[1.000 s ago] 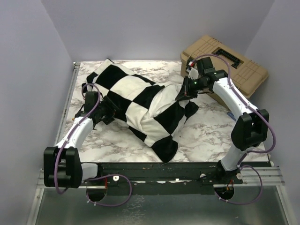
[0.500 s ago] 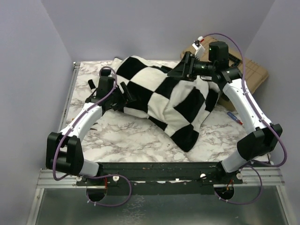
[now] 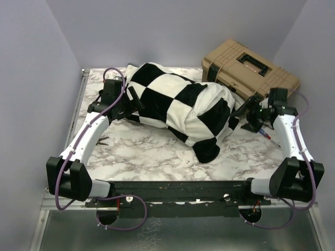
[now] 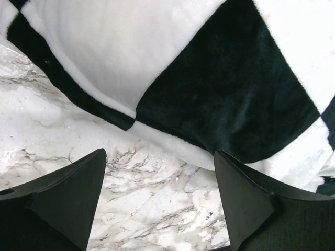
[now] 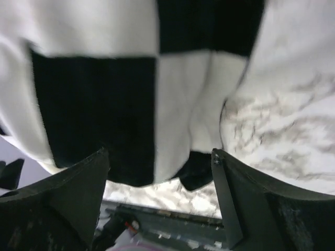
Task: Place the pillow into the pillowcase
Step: Stuff the pillow into the pillowcase.
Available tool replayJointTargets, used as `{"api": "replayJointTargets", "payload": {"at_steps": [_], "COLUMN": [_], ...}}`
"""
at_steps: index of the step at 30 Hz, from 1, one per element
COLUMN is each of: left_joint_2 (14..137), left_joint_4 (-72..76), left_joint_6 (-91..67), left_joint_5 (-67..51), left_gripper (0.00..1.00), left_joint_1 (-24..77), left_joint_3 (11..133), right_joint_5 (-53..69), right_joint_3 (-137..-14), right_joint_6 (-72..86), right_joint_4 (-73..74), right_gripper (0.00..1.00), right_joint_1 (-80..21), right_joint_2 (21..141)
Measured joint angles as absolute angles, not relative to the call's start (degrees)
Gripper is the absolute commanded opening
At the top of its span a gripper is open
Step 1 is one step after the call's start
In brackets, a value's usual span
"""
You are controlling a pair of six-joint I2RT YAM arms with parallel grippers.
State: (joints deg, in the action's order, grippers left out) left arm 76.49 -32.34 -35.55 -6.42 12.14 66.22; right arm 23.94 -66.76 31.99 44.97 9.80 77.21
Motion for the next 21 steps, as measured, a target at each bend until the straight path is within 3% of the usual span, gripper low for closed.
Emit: {"api": "replayJointTargets", "payload": {"at_steps": [7,12,14,15,16,17,21], "left_joint_2": [81.45,82.52,82.52,82.52,82.52,82.52,82.52], "left_joint_4": [-33.47,-33.28,-33.23,-33.12,-33.12,-33.10,-33.12], "left_joint_6": [-35.29,-35.29,-35.33,-35.31,-35.31,-35.31,-35.29], "left_joint_5": [-8.93,-10.61,-11.09,-11.18,-11.25,-11.29,-11.29], "left_gripper": [0.84,0.84,0.84,0.84,0.84,0.84,0.83], "left_joint_1": [12.12,12.12,12.12,12.12,12.12,12.12,12.10], "left_joint_3": [70.96,75.92,77.21,77.62,78.13,78.35,79.00], "right_joint_5": [37.78,40.93,41.36,41.39,41.34,41.23,39.90], "right_joint_3": [-45.36,-46.92,-48.58,-49.78,-51.18,-52.34,-55.40], "right_joint_6": [41.41,46.81,49.08,49.80,50.48,51.03,52.14], "right_joint_4": [32.49,20.51,16.10,14.44,12.88,11.11,8.58], "right_gripper": [0.84,0.81,0.62,0.43,0.15,0.02,0.00], "right_joint_1": [9.85,4.21,1.21,-0.45,-2.04,-3.25,-6.11], "right_joint_2": [76.69,83.94,87.48,89.47,91.55,93.25,95.07]}}
